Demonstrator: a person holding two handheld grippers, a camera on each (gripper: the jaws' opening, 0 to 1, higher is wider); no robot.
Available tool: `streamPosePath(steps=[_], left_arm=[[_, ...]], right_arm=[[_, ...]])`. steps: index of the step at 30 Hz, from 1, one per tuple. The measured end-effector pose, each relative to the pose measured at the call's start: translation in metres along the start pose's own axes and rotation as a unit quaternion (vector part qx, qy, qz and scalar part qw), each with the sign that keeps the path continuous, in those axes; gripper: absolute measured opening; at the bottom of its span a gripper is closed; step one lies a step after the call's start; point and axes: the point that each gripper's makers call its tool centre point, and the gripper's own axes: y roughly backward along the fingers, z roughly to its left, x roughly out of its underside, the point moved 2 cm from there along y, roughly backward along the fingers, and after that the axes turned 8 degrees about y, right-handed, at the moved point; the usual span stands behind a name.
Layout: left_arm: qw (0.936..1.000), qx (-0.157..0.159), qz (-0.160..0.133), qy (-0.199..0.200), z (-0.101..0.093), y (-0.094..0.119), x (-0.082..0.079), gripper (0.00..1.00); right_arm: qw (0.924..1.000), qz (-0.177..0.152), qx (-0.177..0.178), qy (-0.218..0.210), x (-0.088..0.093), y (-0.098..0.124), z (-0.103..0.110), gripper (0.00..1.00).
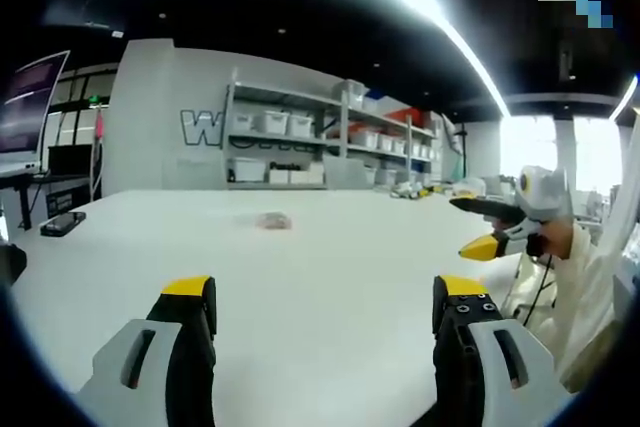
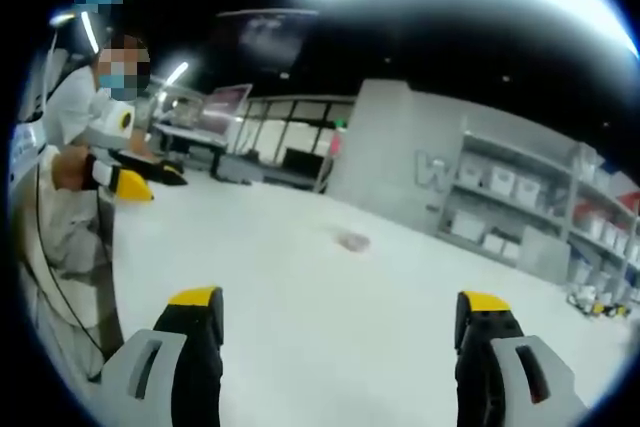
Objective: Open the resealable bag by pulling the two sides of the seal apart until the entire bag opening is separated and visibly accessible.
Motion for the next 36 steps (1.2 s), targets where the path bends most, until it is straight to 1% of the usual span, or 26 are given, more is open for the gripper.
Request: streamPosePath(steps=[17, 36], left_arm=[[1.0, -0.002, -0.001, 0.001, 0.0008, 0.0017, 0.0, 0.87], [1.0, -0.006, 0.002, -0.002, 0.0016, 0.004, 0.0018, 0.86]], right_arm=[[0.9999, -0.001, -0.003, 0.011, -0.0036, -0.0014, -0.0003, 0.98], [0.9997, -0.003, -0.011, 0.024, -0.0058, -0.0097, -0.0005, 0.97]])
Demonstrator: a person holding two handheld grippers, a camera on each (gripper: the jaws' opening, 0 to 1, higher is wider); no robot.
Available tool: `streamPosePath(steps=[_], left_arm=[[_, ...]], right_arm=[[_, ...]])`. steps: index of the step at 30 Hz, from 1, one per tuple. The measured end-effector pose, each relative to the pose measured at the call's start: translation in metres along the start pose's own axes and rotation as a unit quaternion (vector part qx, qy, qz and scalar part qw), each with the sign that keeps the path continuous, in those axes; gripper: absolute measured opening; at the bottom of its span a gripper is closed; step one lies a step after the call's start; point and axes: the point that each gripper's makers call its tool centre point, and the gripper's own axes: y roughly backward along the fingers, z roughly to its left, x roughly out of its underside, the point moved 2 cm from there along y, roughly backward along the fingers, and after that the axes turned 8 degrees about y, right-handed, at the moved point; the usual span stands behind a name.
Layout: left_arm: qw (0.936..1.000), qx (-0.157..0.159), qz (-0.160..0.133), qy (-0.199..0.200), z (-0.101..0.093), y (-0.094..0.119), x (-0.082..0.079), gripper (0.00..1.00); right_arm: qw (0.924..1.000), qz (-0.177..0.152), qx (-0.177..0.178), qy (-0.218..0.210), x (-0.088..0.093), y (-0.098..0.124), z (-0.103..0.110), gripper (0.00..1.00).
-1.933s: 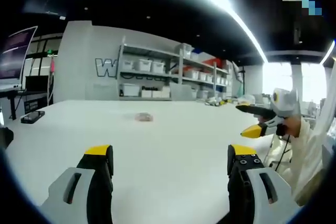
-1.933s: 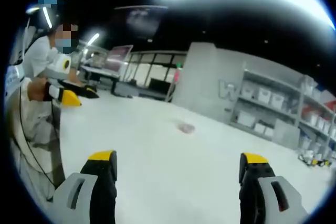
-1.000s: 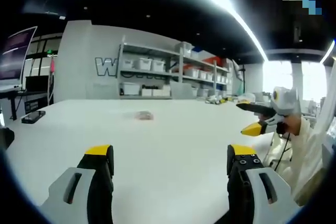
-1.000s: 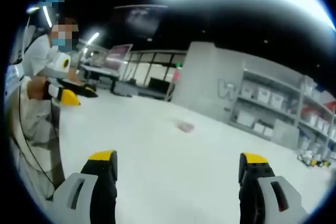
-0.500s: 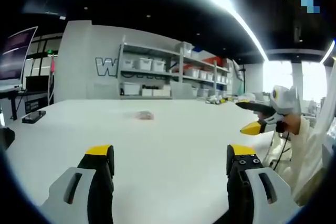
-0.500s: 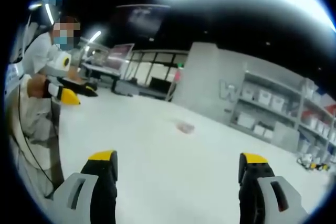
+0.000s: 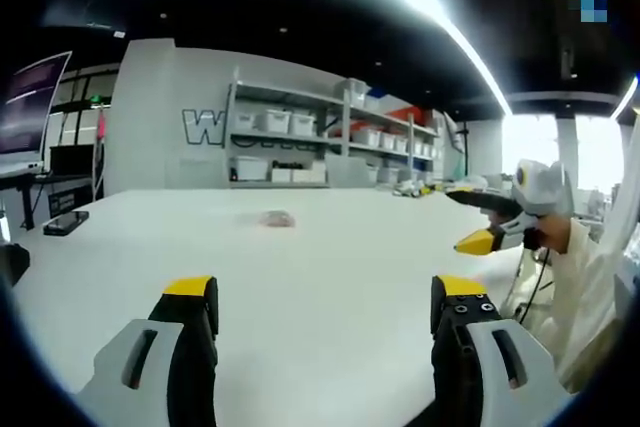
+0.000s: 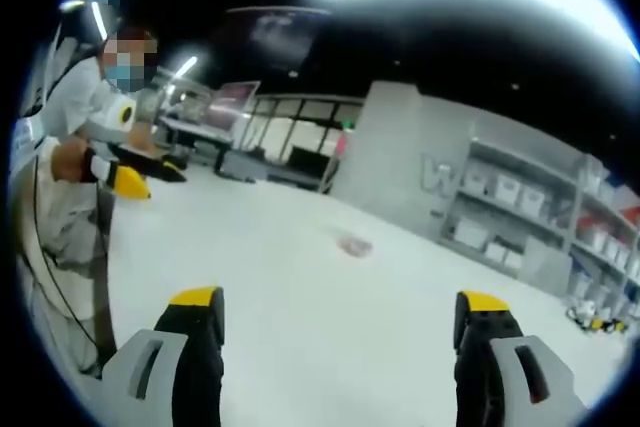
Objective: Open the resealable bag by pulling the two sides of the seal apart until the entire bag opening is separated and visibly accessible.
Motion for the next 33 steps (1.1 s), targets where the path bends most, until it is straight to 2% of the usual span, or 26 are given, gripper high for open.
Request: streamPosePath(steps=[24, 30, 33], left_arm=[[1.0, 0.005, 0.0, -0.003, 0.0, 0.001, -0.004, 0.85], [1.0, 0.003, -0.001, -0.003, 0.001, 0.002, -0.004, 0.85], [1.0, 0.003, -0.003, -0.001, 0.001, 0.003, -0.004, 0.85]], right_arm=[[0.9979, 0.014, -0.012, 0.062, -0.009, -0.022, -0.006, 0.97], [0.9958, 0.007, -0.022, 0.089, -0.018, -0.033, -0.005, 0.97], [0.9926, 0.012, -0.02, 0.119, -0.019, -0.038, -0.007, 0.97]])
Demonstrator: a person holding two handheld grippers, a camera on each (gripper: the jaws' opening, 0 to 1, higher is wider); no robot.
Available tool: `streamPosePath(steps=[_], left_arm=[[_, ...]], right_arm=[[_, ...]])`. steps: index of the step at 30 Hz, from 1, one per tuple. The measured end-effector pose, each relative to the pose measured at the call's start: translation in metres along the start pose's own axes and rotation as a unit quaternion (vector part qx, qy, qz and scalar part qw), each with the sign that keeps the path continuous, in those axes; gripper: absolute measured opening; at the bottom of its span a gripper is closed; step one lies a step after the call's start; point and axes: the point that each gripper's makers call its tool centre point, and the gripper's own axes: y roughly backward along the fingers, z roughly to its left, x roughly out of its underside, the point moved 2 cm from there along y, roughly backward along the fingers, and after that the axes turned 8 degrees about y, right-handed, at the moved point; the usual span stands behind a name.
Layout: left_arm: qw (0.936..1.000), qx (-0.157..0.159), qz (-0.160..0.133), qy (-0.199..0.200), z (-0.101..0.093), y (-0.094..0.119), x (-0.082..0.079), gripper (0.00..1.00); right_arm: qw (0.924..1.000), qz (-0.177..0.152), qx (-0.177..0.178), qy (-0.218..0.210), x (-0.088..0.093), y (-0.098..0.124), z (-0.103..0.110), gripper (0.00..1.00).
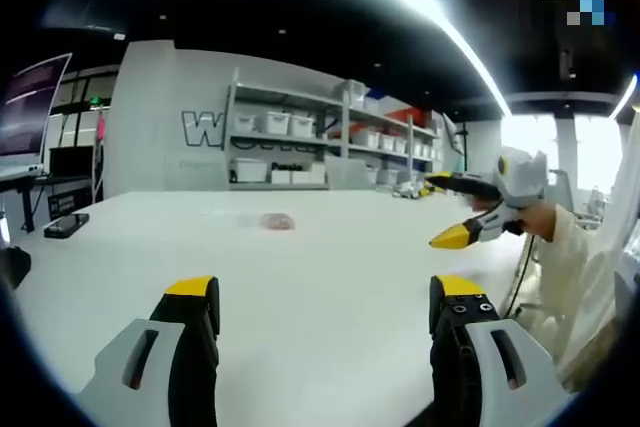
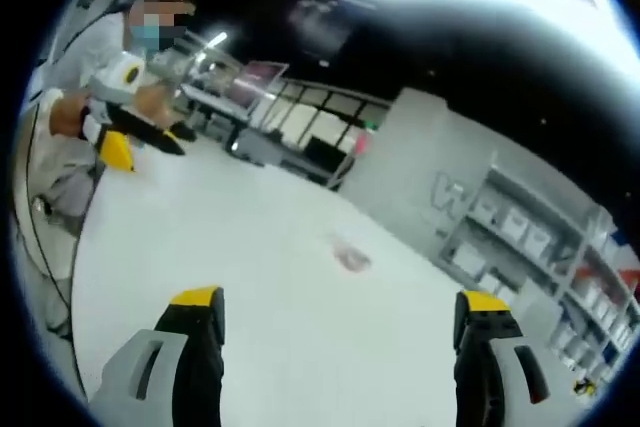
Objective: Open the resealable bag by pulling the two sides of the seal apart until the entire bag opening is separated and visibly accessible.
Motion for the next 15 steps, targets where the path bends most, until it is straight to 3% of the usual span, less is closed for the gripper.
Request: streamPosePath(steps=[15], left_arm=[[1.0, 0.002, -0.004, -0.002, -0.002, 0.0, -0.002, 0.85]], right_arm=[[0.9985, -0.021, -0.02, 0.047, -0.022, -0.014, 0.003, 0.98]])
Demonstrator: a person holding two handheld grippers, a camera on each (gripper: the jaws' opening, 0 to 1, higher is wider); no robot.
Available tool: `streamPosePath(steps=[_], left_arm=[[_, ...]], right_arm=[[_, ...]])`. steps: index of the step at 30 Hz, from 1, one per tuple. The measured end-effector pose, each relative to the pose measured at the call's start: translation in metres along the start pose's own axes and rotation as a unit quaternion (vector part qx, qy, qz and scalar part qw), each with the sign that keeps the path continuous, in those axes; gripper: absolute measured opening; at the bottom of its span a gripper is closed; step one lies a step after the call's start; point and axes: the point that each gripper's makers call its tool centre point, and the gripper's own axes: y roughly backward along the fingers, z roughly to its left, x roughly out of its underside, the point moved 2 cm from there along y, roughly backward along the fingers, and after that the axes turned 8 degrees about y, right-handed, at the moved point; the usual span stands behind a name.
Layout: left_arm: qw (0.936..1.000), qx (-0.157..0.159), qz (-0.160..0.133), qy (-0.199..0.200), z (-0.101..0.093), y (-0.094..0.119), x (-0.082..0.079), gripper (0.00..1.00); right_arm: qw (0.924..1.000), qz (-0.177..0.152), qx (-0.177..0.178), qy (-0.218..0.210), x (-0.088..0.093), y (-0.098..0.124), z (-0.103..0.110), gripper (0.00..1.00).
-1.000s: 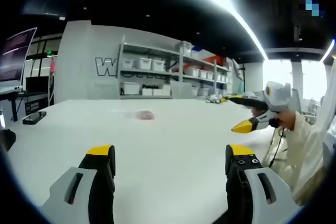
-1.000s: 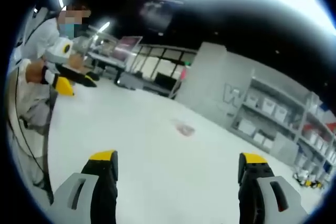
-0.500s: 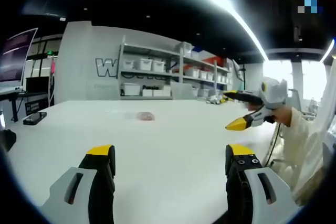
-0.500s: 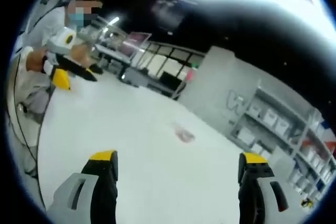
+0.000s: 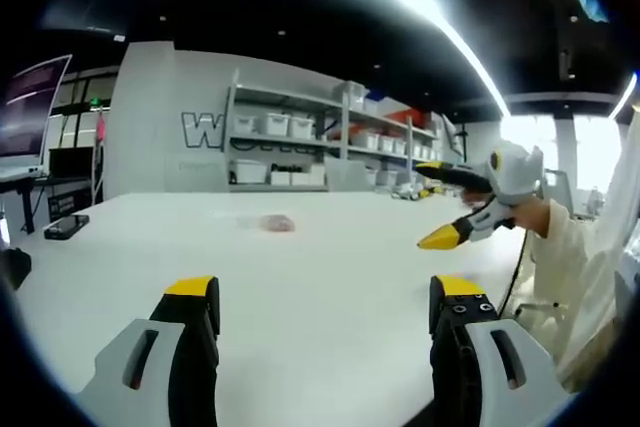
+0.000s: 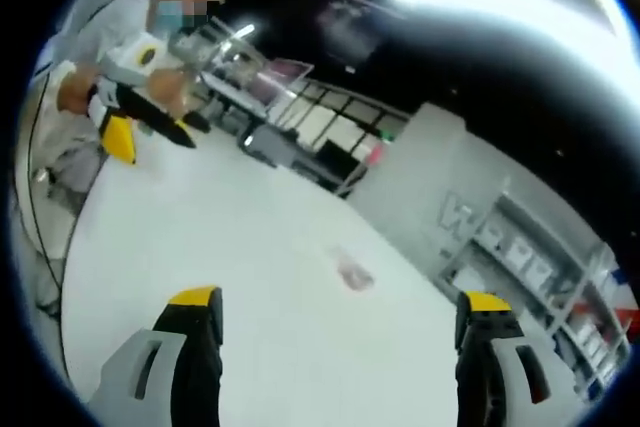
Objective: Open the resealable bag by pulling the two sides of the seal apart until the entire bag opening is separated and visibly accessible.
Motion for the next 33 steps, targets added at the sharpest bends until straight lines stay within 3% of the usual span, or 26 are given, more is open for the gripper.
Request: streamPosePath(steps=[19, 33], left_arm=[[1.0, 0.001, -0.005, -0.003, -0.002, 0.002, -0.003, 0.84], [1.0, 0.001, -0.001, -0.003, -0.002, 0.003, -0.001, 0.83]], right_arm=[[0.9999, -0.001, -0.012, 0.0, 0.001, -0.013, 0.002, 0.98], [0.9987, 0.012, -0.024, -0.044, 0.01, -0.027, 0.004, 0.95]])
